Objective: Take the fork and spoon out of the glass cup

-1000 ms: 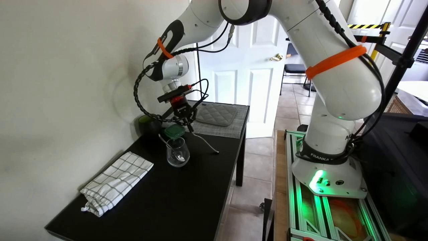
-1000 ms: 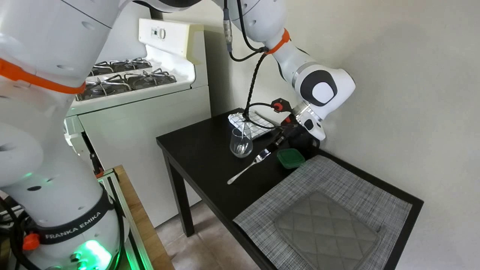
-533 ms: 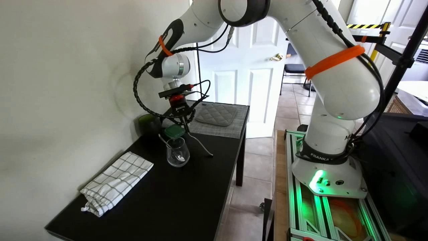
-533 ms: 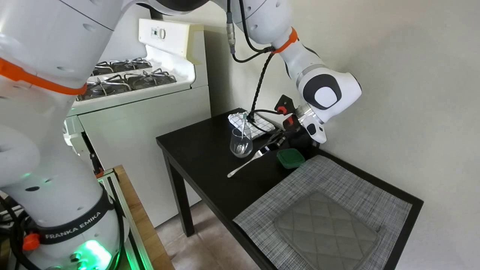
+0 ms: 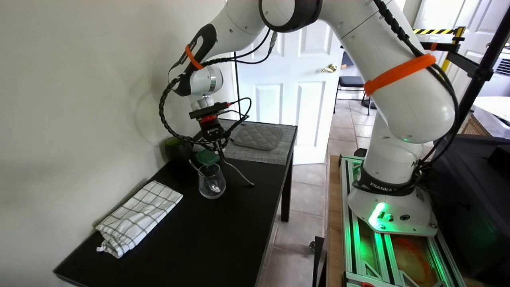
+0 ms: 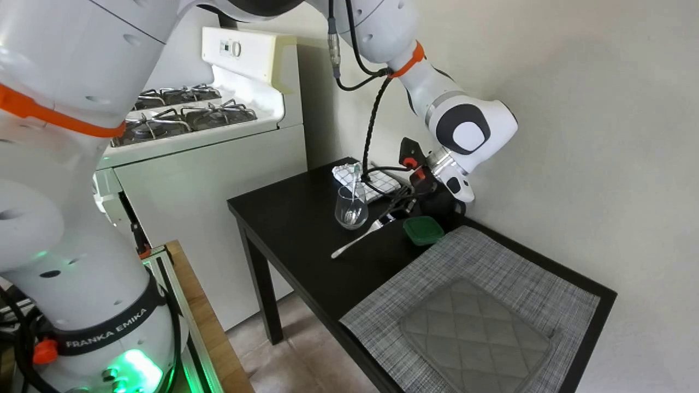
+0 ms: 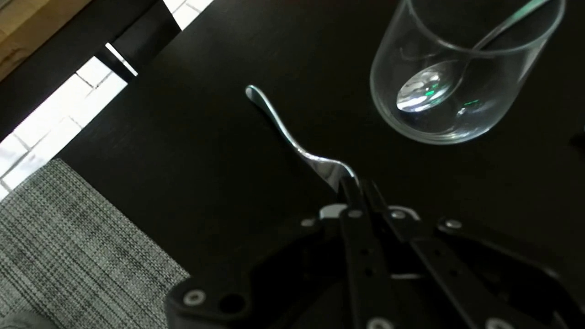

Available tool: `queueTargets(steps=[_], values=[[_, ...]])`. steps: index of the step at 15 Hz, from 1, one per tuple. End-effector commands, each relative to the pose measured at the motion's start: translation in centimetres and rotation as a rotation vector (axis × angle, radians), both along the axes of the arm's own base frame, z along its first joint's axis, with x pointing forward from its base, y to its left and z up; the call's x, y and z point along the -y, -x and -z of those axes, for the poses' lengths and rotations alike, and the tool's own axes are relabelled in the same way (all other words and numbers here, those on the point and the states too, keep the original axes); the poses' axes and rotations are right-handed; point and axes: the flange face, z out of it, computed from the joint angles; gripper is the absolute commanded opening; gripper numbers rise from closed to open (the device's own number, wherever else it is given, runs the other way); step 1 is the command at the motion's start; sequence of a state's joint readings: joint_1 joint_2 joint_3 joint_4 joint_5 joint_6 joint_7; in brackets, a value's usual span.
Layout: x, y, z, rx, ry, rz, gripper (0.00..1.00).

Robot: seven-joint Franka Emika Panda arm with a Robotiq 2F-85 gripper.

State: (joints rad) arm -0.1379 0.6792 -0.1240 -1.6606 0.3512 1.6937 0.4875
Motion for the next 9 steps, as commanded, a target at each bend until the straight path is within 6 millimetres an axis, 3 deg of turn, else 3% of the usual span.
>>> queueTargets(steps=[1, 9], values=[[-0.1, -0.4, 2.2, 0.048, 0.042, -0.066, 0.01], [0.1, -0.7, 3.6, 0.081, 0.091, -0.104, 0.01]])
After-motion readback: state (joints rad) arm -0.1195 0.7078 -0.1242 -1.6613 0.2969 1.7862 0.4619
